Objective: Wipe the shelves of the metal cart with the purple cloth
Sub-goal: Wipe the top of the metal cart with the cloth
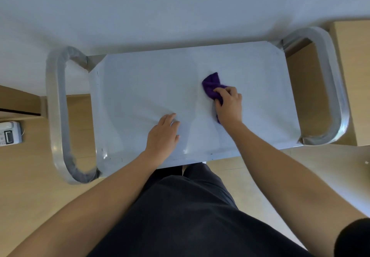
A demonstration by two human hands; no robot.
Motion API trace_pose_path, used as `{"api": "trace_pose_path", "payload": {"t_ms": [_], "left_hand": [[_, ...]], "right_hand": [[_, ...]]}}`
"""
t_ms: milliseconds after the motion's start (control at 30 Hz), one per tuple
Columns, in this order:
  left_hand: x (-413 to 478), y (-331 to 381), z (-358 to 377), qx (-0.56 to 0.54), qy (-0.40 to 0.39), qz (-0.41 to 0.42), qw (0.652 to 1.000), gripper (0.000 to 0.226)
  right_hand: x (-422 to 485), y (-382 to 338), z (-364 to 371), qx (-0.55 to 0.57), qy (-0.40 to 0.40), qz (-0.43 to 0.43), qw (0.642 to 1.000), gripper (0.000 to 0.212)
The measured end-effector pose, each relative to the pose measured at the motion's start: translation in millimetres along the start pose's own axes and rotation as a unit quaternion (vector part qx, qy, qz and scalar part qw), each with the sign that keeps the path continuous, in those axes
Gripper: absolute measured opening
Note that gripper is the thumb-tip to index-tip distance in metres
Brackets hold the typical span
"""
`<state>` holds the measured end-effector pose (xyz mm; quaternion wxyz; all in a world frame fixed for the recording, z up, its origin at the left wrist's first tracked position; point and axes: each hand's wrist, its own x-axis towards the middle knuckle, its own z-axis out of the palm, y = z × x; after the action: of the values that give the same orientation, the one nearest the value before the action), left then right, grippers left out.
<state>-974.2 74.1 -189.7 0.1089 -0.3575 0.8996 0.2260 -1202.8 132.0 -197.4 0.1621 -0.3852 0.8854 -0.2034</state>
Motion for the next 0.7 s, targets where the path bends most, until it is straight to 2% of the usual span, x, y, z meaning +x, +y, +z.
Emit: {"api": "trace_pose_path", "payload": {"t_ms": [333, 433, 533, 633, 700], "left_hand": [[-29, -20, -11, -0.006, 0.012, -0.037, 0.999, 0.044], [-31, -19, -11, -0.018, 0.008, -0.02, 1.0, 0.049], [-28, -14, -10, -0.016, -0.002, -0.002, 1.0, 0.052], [-26, -11, -10, -0.017, 0.01, 0.005, 1.0, 0.051], [-24, -10, -10, -0.023, 0.021, 0.009, 0.999, 0.048]], "right_hand": [[-96, -26, 30, -0.017, -0.073, -0.187, 0.979, 0.031], [-95, -34, 20, -0.006, -0.121, -0.134, 0.984, 0.031], [-81, -44, 11, 0.004, -0.148, -0.036, 0.988, 0.05], [-69, -54, 3, -0.071, -0.217, -0.037, 0.973, 0.071], [-64, -59, 2, -0.108, -0.263, -0.052, 0.957, 0.067]]}}
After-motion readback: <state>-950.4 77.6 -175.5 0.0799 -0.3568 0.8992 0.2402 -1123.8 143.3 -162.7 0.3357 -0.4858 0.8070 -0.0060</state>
